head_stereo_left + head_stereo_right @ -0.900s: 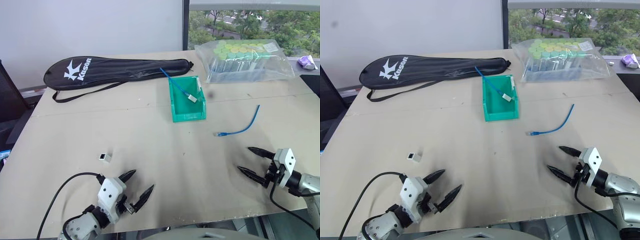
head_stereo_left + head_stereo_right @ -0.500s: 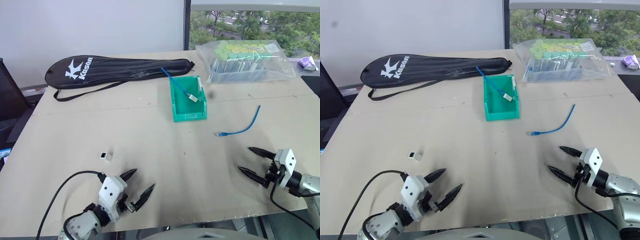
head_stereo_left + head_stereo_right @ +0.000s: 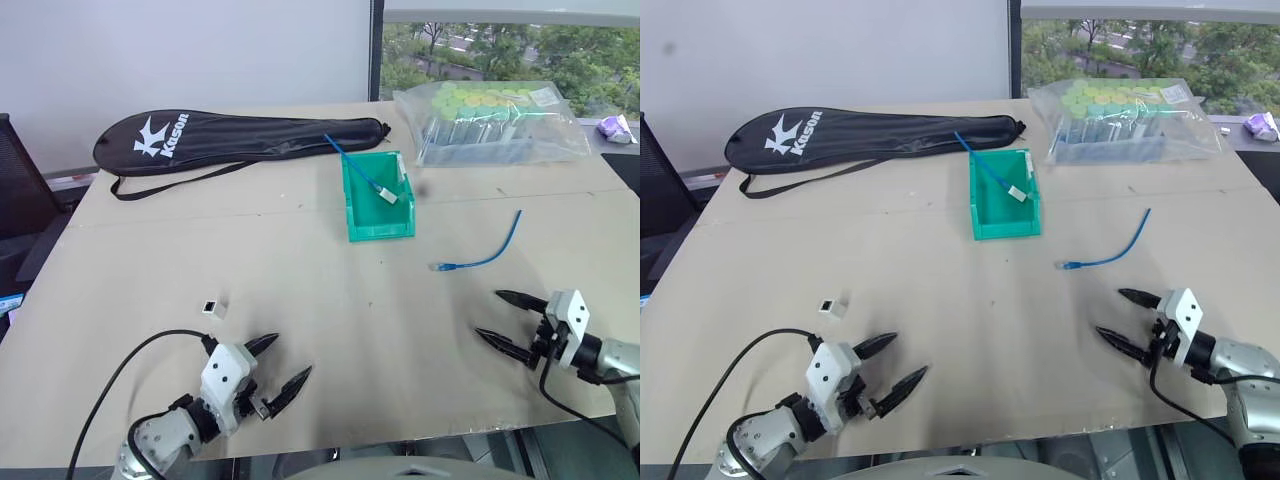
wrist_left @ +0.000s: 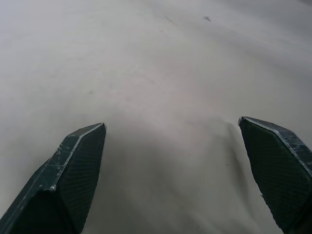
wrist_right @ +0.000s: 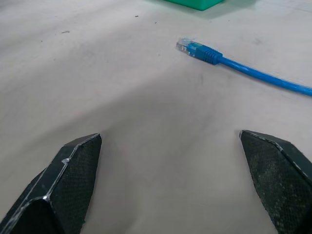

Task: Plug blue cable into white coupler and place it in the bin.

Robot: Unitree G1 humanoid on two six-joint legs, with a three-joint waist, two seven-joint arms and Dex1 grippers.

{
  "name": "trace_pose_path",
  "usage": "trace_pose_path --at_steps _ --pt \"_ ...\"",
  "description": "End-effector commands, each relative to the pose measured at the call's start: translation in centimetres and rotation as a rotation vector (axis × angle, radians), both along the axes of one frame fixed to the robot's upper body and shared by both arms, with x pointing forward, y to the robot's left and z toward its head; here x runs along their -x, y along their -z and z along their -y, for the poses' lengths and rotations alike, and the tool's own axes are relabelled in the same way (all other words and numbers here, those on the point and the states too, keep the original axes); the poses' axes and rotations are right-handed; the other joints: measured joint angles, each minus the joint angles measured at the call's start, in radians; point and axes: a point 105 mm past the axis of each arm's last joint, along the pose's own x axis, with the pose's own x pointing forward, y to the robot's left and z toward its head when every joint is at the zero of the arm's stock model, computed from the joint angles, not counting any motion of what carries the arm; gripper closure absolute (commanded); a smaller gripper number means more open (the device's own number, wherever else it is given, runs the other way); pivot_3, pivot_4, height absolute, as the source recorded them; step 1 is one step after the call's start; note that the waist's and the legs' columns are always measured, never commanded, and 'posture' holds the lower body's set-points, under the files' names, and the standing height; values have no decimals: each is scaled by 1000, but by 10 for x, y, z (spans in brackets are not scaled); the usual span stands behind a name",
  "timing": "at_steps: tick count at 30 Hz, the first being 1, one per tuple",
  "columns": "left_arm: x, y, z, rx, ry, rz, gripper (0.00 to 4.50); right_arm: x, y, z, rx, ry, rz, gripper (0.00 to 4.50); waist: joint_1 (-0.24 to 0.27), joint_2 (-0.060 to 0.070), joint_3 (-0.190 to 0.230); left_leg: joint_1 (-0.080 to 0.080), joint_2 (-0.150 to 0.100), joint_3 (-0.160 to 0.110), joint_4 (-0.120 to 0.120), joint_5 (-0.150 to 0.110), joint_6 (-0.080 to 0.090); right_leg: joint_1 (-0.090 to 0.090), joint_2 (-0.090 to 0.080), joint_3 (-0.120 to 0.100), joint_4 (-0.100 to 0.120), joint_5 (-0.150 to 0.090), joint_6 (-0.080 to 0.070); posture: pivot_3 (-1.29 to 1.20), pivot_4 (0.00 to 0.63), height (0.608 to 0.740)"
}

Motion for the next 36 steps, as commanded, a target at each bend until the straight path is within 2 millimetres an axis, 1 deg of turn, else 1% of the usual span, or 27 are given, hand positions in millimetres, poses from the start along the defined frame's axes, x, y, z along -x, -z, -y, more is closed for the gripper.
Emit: trace_pose_path --at_steps 1,4,6,10,12,14,15,20,22,23,26,27,29,30,33,36 --pt "-11 -35 12 6 117 52 36 -23 -24 -12 84 -59 55 2 0 -3 3 -1 0 0 1 0 0 0 1 0 0 0 0 0 150 740" --pt "-23 -57 18 -26 175 61 36 -41 -33 -23 142 -120 41 2 1 -6 6 -2 1 -2 1 0 0 -1 3 -1 0 0 0 0 150 740" --pt "-29 -68 20 -66 206 64 36 -52 -36 -29 182 -156 19 2 1 -6 6 -4 0 -4 1 0 0 -2 4 -3 0 0 0 0 150 740" --pt "-38 -86 22 -133 231 71 36 -70 -38 -38 238 -223 -36 2 1 -7 10 -6 -1 -4 1 0 -1 -3 5 -4 0 2 4 0 150 740" --pt "-42 -92 23 -157 232 83 36 -73 -36 -39 273 -241 -64 2 1 -7 11 -13 -1 -4 1 1 -2 -9 5 -6 0 2 5 0 150 740" --pt "-44 -96 23 -160 226 84 0 -73 -34 -39 292 -264 -78 544 2 -7 11 -15 -2 -4 2 3 -5 -11 5 -7 0 2 5 0 150 740" --pt "-45 -98 23 -167 224 90 0 -72 -32 -38 308 -276 -90 747 2 -8 12 -16 -2 -3 2 3 -5 -12 5 -7 0 2 5 0 150 740" --pt "-46 -101 22 -183 216 92 0 -68 -25 -35 369 -318 -100 3215 1 -8 12 -17 -2 -3 2 3 -5 -12 5 -6 1 2 6 0 150 740" --pt "-47 -101 22 -185 214 92 0 -67 -25 -35 371 -321 -100 4121 1 -8 12 -16 -2 -3 3 3 -5 -12 6 -6 4 2 6 0 150 740" --pt "-47 -101 21 -185 214 91 0 -67 -25 -35 372 -323 -100 4453 1 -8 12 -15 -2 -3 4 3 -5 -12 6 -6 6 2 6 0 150 740" --pt "-48 -101 21 -192 223 92 0 -64 -25 -44 364 -358 -96 4453 2 -9 13 -14 -2 -3 5 3 -5 -13 6 -6 10 2 6 0 150 740" --pt "-48 -101 21 -194 226 92 0 -63 -26 -49 357 -374 -93 4453 1 -9 13 -14 -2 -4 5 2 -4 -13 6 -6 11 2 6 0 150 740" --pt "-49 -102 19 -200 232 91 0 -58 -27 -65 341 -417 -90 4453 1 -9 13 -13 -2 -4 6 2 -4 -13 7 -5 13 2 6 0 150 740" --pt "-50 -102 18 -205 235 91 0 -56 -27 -73 336 -437 -89 4453 0 -9 13 -13 -2 -4 7 3 -4 -13 7 -5 14 2 6 0 150 740" --pt "-54 -103 13 -229 239 91 0 -46 -28 -111 301 -508 -90 4453 -12 -10 13 -12 -1 -5 7 3 -6 -13 10 -5 15 2 6 0 150 740" --pt "-55 -102 9 -254 245 86 0 -45 -28 -141 293 -518 -76 4453 -20 -10 13 -12 -1 -6 7 4 -7 -16 11 -5 19 2 6 0 150 740"
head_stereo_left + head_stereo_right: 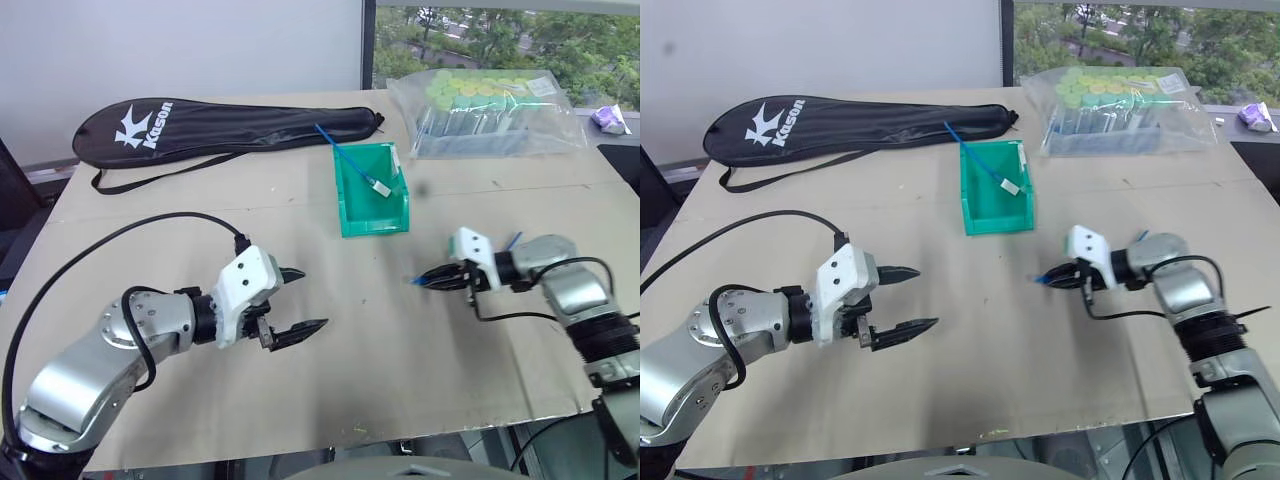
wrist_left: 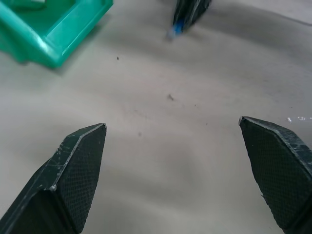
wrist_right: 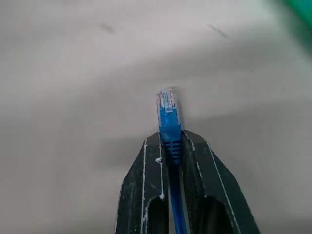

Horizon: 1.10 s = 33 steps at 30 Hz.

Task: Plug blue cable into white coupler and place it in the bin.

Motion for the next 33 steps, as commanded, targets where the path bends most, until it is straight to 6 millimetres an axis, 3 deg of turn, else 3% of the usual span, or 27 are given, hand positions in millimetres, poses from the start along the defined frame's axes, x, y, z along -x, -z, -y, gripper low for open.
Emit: trace_pose_path --at_steps 1,4,6,8,9,12,13,15,18,20,21,27,33 --pt "-3 -7 -6 -31 8 40 0 1 -9 -31 -7 -31 49 4453 -4 0 0 0 0 0 0 0 0 -1 0 0 1 0 0 0 150 740" --pt "-4 -6 -9 -69 25 44 0 1 -8 -47 3 -58 75 4453 -4 -1 1 0 0 0 0 0 0 -1 0 0 1 0 0 0 150 740" --pt "-5 -5 -7 -77 43 40 0 -2 -12 -56 -15 -45 93 3645 -3 -1 1 0 0 1 0 0 0 -1 -1 1 1 0 0 0 150 740" --pt "-9 -2 -5 -83 52 40 0 -2 -16 -63 -41 -41 103 3261 -1 -1 1 -1 0 1 0 0 0 -1 -1 1 1 0 0 0 150 740" --pt "-12 -1 -3 -91 54 43 0 -3 -19 -64 -55 -30 110 2560 0 -1 1 -1 -1 0 0 0 0 -1 -1 1 1 0 0 0 150 740" --pt "-22 2 3 -101 72 54 0 -4 -31 -57 -99 16 134 1515 3 -1 1 -1 -1 1 1 0 0 -1 -1 1 1 0 0 0 150 740" --pt "-26 2 5 -102 78 54 0 -2 -35 -53 -118 25 136 885 5 -1 1 -2 -1 0 1 0 0 -1 -1 1 1 0 0 0 150 740" --pt "-33 4 11 -114 105 57 0 6 -46 -44 -174 46 136 33 8 -2 1 -2 -2 0 3 0 0 -1 0 0 1 0 0 0 150 740" --pt "-41 9 22 -163 190 38 0 26 -59 -23 -274 101 130 33 24 -3 2 -4 -2 -1 4 0 0 -1 0 -1 1 0 0 0 150 740" --pt "-45 11 32 -181 261 26 526 38 -58 -9 -336 157 120 0 22 -3 2 -4 -2 -1 5 0 0 -1 1 -1 1 0 0 0 150 740" --pt "-46 12 37 -194 293 19 728 44 -55 0 -361 195 114 0 22 -4 2 -4 -2 -1 6 0 0 -1 1 -1 1 0 0 0 150 740" --pt "-62 31 54 -255 399 -18 728 75 -22 53 -381 393 105 0 17 -5 3 -4 -2 0 12 0 1 -1 2 2 6 0 1 0 150 740" --pt "-72 47 60 -254 412 -21 728 91 -15 68 -388 440 131 0 6 -5 3 -1 0 1 13 0 1 -1 6 6 11 -1 1 0 150 740"
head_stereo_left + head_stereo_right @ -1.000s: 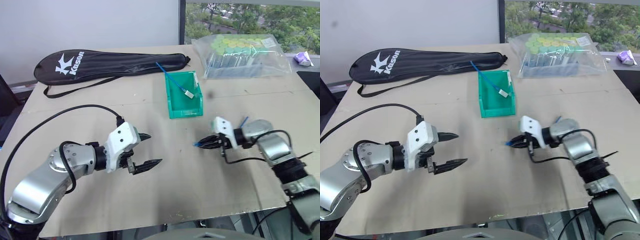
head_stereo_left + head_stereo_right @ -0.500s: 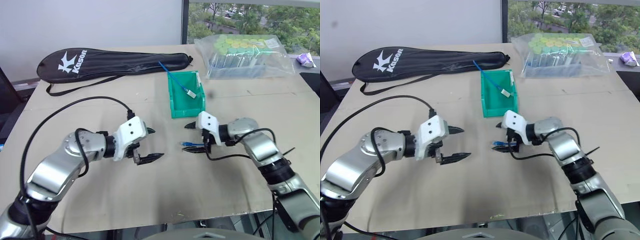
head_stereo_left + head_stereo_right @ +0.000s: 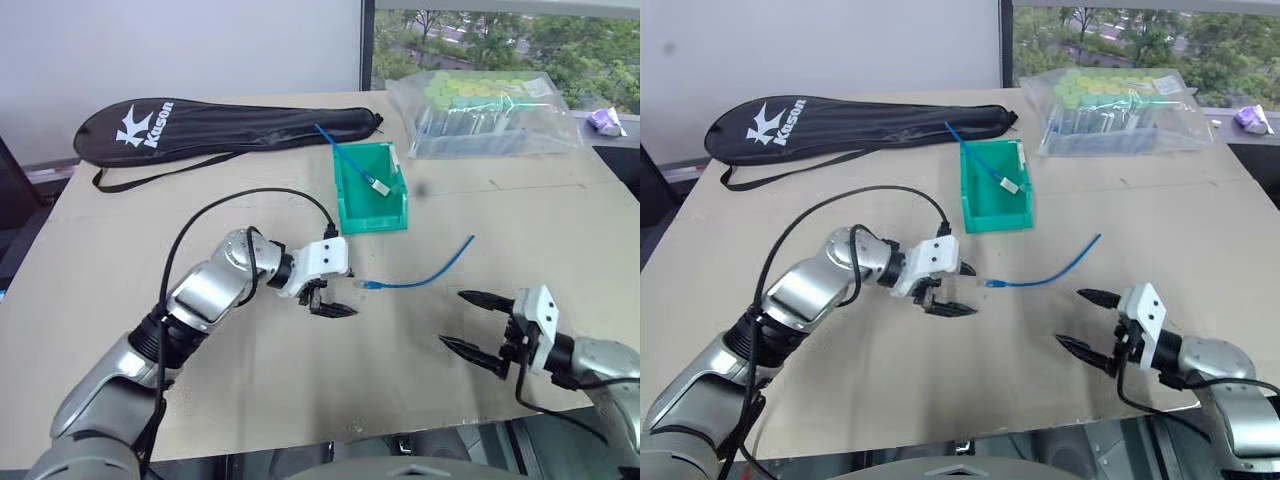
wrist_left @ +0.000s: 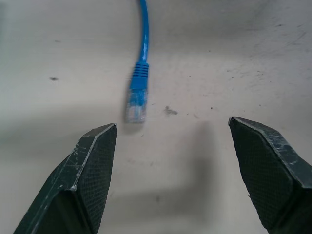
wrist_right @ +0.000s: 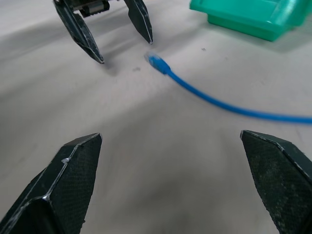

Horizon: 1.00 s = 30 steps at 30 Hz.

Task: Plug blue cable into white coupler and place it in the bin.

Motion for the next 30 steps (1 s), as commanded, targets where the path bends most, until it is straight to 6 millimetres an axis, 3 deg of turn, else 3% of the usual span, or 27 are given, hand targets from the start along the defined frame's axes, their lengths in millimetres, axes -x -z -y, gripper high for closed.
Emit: trace_pose_path --at_steps 1,19,28,30 --pt "-4 0 4 -4 35 29 728 1 -16 3 -26 10 98 0 -1 0 0 0 0 0 0 0 0 0 1 1 0 0 0 0 150 740" --pt "-14 12 13 14 26 0 728 1 -17 3 -43 27 130 0 17 0 -1 0 -1 -1 2 0 0 2 1 2 0 0 0 0 150 740" --pt "-6 13 3 -9 19 -71 4466 -2 -19 -2 -46 7 130 0 11 0 -1 0 0 -1 2 0 0 2 2 2 0 0 0 0 150 740" --pt "-6 12 5 11 19 -70 4493 -2 -18 -6 -58 3 113 0 12 0 -1 0 0 -1 2 0 0 2 2 2 0 0 0 0 150 740"
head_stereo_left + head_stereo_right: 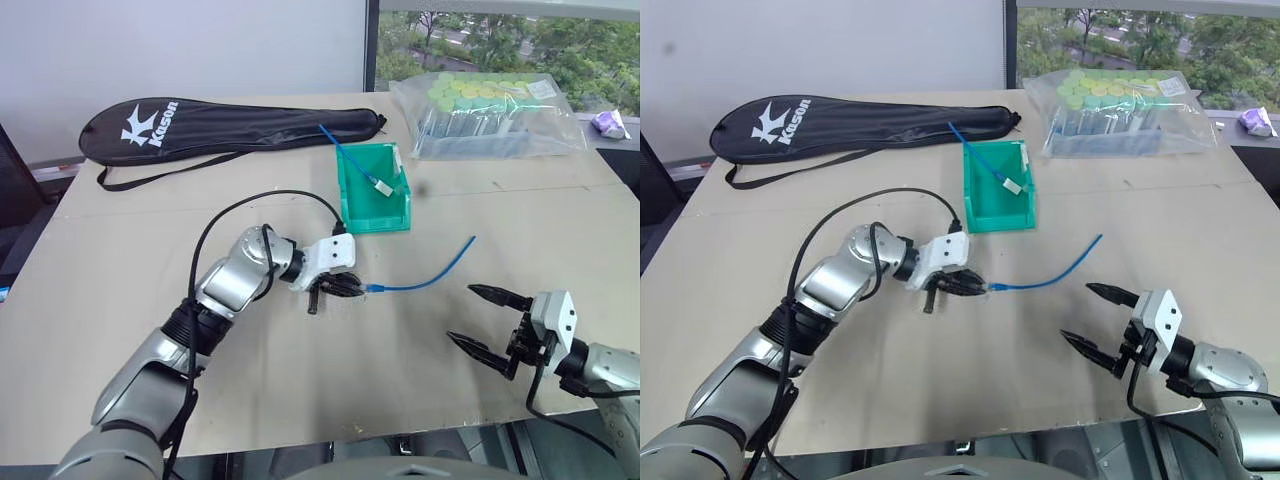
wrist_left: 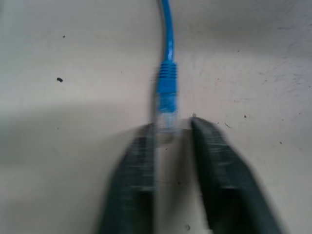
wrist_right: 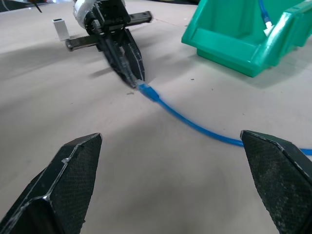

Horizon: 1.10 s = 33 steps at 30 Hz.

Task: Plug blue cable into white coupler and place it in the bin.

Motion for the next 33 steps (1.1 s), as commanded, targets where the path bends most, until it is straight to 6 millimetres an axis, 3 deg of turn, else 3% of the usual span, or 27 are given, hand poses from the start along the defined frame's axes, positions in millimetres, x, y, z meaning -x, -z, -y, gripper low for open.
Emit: trace_pose_path --at_steps 1,3,7,11,15,20,26,31,33 --pt "6 5 0 5 8 -29 4493 1 -5 -7 -31 -14 -12 0 1 0 0 0 0 0 0 0 0 0 0 0 0 0 0 0 150 740" --pt "6 4 2 29 3 -27 4493 1 -5 -11 -57 -9 -42 0 1 0 0 0 0 0 0 0 0 0 0 0 0 0 0 0 150 740" --pt "13 -16 24 248 -41 -162 4493 8 -5 -20 -209 6 -247 0 3 0 0 0 0 0 0 0 0 0 0 0 0 0 0 0 150 740" --pt "25 -45 42 487 -70 -382 4493 19 -16 -37 -420 -40 -412 0 2 -1 0 -3 3 -2 1 0 0 0 -1 -1 0 0 0 0 150 740" --pt "38 -61 52 610 -51 -528 4493 18 -29 -54 -617 -50 -540 0 -3 -1 0 -1 3 -2 1 0 0 0 -1 -1 1 0 0 0 150 740" --pt "45 -63 58 646 -55 -585 4493 -5 -50 -57 -844 40 -559 0 -4 -1 0 -1 3 -2 1 0 0 0 -1 -1 2 0 0 0 150 740" --pt "44 -62 60 653 -65 -595 4493 -9 -62 -57 -900 33 -562 0 1 -1 0 -2 1 -1 1 0 0 0 -1 -1 0 0 0 0 150 740" --pt "42 -65 62 688 -72 -612 4500 -5 -65 -59 -891 7 -563 2140 0 -1 0 -2 0 -1 1 0 0 0 -1 -1 0 0 0 0 150 740" --pt "41 -65 63 691 -77 -615 4500 -5 -65 -59 -888 4 -566 3226 0 -1 0 -2 0 -1 1 0 0 0 -1 0 0 0 0 0 150 740"
